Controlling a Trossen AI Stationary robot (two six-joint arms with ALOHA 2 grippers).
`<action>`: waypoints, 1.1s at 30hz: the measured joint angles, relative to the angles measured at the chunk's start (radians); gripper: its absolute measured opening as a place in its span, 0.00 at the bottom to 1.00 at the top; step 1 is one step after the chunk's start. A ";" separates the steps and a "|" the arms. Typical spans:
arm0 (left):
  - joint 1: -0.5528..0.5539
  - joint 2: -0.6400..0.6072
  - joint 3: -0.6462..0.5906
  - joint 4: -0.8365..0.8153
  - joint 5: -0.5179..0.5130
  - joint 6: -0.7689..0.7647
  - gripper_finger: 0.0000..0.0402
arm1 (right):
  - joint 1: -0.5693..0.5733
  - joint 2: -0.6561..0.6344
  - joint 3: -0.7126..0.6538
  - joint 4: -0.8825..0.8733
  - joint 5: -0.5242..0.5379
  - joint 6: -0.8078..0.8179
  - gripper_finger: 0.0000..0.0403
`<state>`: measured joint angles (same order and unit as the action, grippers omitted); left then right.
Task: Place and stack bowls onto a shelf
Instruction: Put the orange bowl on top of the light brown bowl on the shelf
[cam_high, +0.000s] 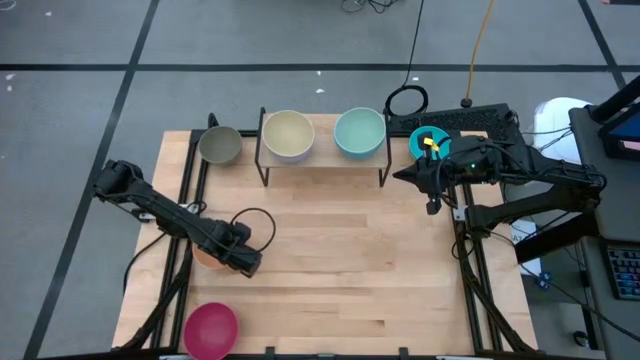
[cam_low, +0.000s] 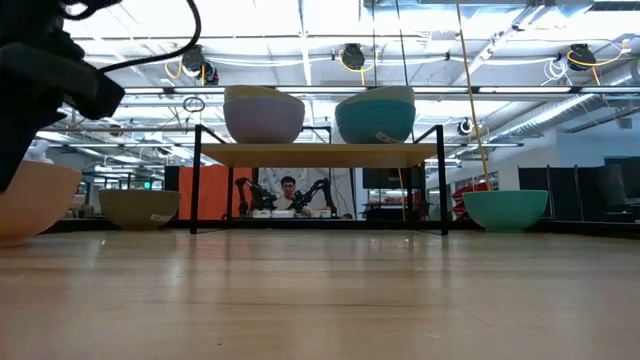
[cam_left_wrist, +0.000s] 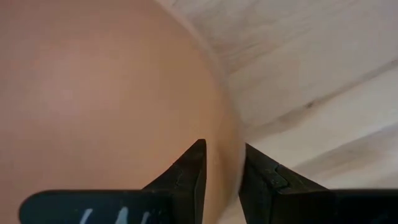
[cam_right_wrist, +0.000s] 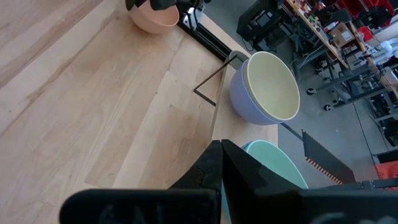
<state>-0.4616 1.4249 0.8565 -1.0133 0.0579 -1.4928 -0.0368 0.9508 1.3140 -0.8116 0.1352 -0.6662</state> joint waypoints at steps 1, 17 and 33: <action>0.000 0.000 -0.006 0.002 -0.004 0.008 0.20 | 0.000 0.000 0.000 0.000 0.000 0.000 0.00; 0.002 -0.001 -0.045 -0.026 -0.029 -0.007 0.02 | 0.000 0.000 0.000 0.009 0.000 0.000 0.00; 0.069 0.000 0.335 -0.367 -0.132 0.250 0.02 | 0.000 0.000 0.000 0.037 0.000 0.000 0.00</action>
<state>-0.3931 1.4254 1.1917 -1.3806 -0.0742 -1.2427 -0.0368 0.9512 1.3140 -0.7742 0.1352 -0.6662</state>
